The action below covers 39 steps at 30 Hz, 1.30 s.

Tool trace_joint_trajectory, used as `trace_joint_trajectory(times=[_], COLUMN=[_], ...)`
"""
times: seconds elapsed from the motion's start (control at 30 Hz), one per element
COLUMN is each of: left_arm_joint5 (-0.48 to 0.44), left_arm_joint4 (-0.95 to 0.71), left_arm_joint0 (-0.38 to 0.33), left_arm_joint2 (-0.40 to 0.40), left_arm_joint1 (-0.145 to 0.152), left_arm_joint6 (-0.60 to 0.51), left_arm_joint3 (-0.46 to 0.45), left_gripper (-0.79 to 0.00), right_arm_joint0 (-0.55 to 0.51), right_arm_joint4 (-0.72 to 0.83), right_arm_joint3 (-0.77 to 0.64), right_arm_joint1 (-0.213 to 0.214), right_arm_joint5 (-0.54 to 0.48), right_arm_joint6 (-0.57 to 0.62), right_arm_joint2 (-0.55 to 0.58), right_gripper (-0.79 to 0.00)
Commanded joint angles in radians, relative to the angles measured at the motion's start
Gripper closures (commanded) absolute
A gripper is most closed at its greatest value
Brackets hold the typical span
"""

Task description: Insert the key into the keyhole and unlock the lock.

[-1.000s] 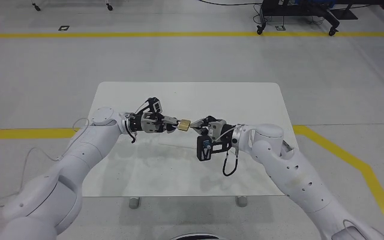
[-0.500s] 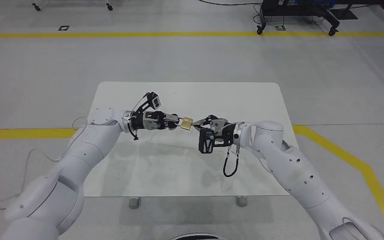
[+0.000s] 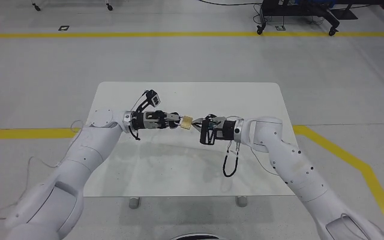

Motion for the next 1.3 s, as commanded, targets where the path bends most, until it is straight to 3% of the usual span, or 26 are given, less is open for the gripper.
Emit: trace_joint_trajectory(times=[0.0,0.23,0.43,0.77,0.8,0.9,1.27], left_arm_joint5=[-0.022,-0.193,-0.276,-0.31,-0.313,-0.324,-0.345], left_arm_joint4=[0.032,0.227,0.275,0.268,0.267,0.261,0.231], left_arm_joint0=[0.013,0.046,0.063,0.067,0.067,0.065,0.057], left_arm_joint2=[-0.017,-0.037,-0.029,-0.006,-0.004,0.003,0.029], left_arm_joint1=[0.004,0.019,0.031,0.053,0.054,0.06,0.075], left_arm_joint6=[0.023,0.193,0.276,0.311,0.314,0.324,0.346], left_arm_joint3=[-0.023,-0.073,-0.113,-0.144,-0.145,-0.147,-0.152], left_gripper=[0.0,0.0,0.0,0.0,0.0,0.0,0.0], right_arm_joint0=[0.009,0.027,0.042,0.045,0.044,0.04,0.014], right_arm_joint4=[0.043,0.153,0.223,0.258,0.258,0.258,0.249], right_arm_joint3=[0.012,0.04,0.07,0.081,0.082,0.08,0.047], right_arm_joint1=[-0.003,-0.009,-0.013,-0.013,-0.013,-0.011,-0.002], right_arm_joint5=[-0.005,-0.029,-0.037,-0.032,-0.03,-0.023,-0.011], right_arm_joint6=[0.028,0.072,0.115,0.128,0.128,0.128,0.126], right_arm_joint2=[-0.002,-0.006,-0.007,-0.008,-0.007,-0.003,0.019], right_gripper=[0.0,0.0,0.0,0.0,-0.077,-0.172,-0.185])
